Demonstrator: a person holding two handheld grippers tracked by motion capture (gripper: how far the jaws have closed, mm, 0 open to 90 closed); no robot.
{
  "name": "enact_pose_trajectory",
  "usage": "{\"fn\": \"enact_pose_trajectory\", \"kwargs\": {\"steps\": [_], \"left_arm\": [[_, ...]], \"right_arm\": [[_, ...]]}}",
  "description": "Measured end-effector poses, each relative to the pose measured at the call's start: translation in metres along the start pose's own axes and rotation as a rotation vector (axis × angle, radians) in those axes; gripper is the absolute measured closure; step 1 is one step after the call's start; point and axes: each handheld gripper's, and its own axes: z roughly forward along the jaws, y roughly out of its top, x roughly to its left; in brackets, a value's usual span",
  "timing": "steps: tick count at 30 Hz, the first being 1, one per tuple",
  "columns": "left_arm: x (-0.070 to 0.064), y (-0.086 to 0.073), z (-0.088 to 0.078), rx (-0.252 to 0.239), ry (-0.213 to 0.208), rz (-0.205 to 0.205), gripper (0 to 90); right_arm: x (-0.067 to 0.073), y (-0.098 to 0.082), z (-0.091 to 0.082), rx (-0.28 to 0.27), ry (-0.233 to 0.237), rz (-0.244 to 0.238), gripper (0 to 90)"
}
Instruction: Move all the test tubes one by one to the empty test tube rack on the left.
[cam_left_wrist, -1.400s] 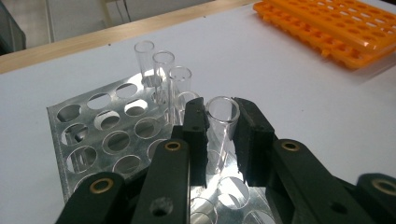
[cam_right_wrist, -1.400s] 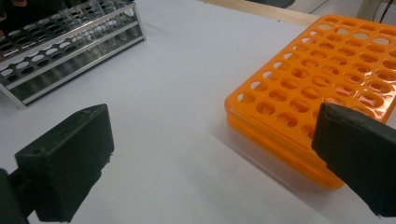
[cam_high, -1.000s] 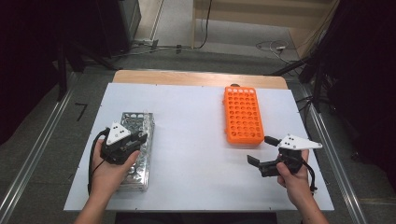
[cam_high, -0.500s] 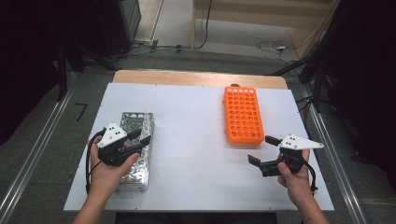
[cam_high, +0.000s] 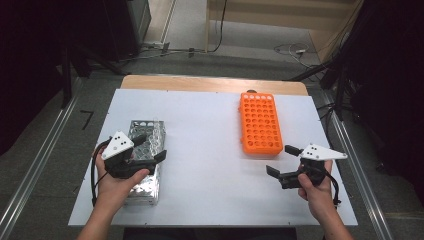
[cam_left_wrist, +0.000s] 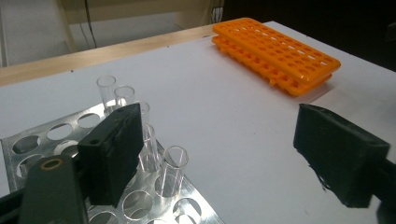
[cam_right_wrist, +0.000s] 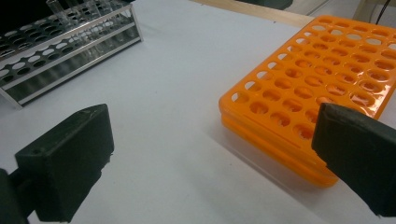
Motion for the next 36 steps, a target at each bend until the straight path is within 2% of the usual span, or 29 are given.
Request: {"fn": "enact_pose_trajectory", "kwargs": {"steps": [8,13,15,24,28,31,34,36], "left_arm": [[0.002,-0.002,-0.004,-0.038,-0.019,0.003,3.4],[0.009,-0.006,-0.008,-0.045,-0.025,-0.015,0.0],[0.012,-0.008,-0.011,-0.052,-0.027,-0.023,0.0],[0.022,-0.021,-0.026,-0.057,0.011,-0.031,0.0],[0.027,-0.028,-0.034,-0.073,0.008,-0.040,0.0],[0.030,-0.036,-0.039,-0.072,0.020,-0.042,0.0],[0.034,-0.043,-0.044,-0.085,0.017,-0.071,0.0],[0.035,-0.046,-0.048,-0.096,0.019,-0.065,0.0]], "right_arm": [[-0.004,-0.003,-0.001,-0.010,0.004,-0.002,0.0],[-0.008,-0.007,-0.001,-0.017,0.001,0.001,0.0],[-0.011,-0.009,-0.002,-0.019,0.000,-0.001,0.0],[-0.026,-0.020,-0.007,-0.024,-0.032,0.018,0.0],[-0.033,-0.027,-0.014,-0.033,-0.043,0.033,0.0],[-0.039,-0.035,-0.022,-0.044,-0.049,0.047,0.0],[-0.046,-0.046,-0.029,-0.043,-0.059,0.061,0.0],[-0.051,-0.053,-0.033,-0.041,-0.066,0.068,0.0]]}}
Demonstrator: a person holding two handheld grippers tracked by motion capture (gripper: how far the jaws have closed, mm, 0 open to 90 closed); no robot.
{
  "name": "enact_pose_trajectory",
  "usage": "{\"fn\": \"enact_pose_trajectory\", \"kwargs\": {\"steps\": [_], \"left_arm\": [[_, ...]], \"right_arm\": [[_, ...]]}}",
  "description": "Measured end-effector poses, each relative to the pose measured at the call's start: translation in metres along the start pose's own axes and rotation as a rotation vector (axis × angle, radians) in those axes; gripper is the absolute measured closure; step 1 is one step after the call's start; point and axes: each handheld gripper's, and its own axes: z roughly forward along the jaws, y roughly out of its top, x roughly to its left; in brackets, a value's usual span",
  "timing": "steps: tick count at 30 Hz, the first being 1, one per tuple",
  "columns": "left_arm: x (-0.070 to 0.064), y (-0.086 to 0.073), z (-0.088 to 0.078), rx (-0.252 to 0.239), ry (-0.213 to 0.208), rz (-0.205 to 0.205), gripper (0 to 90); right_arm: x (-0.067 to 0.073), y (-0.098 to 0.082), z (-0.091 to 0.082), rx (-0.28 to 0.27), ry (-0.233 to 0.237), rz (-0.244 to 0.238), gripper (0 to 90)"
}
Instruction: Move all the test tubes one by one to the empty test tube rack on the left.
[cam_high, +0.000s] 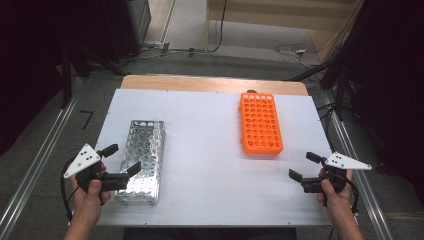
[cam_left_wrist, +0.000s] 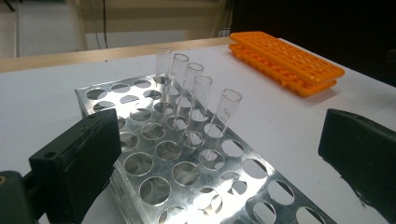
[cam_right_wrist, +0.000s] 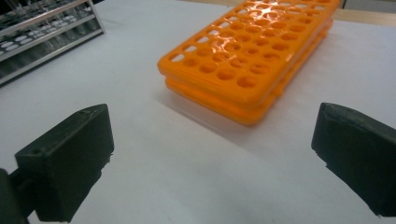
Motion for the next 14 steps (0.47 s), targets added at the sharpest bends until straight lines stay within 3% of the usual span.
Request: {"fn": "enact_pose_trajectory", "kwargs": {"steps": [7,14], "left_arm": [[0.005,-0.006,-0.008,-0.034,-0.016,0.012,0.0],[0.005,-0.006,-0.006,-0.035,-0.021,0.008,0.0]], "right_arm": [[-0.012,-0.009,-0.011,-0.027,-0.016,0.031,0.0],[-0.010,-0.008,-0.008,-0.023,-0.015,0.013,0.0]]}}
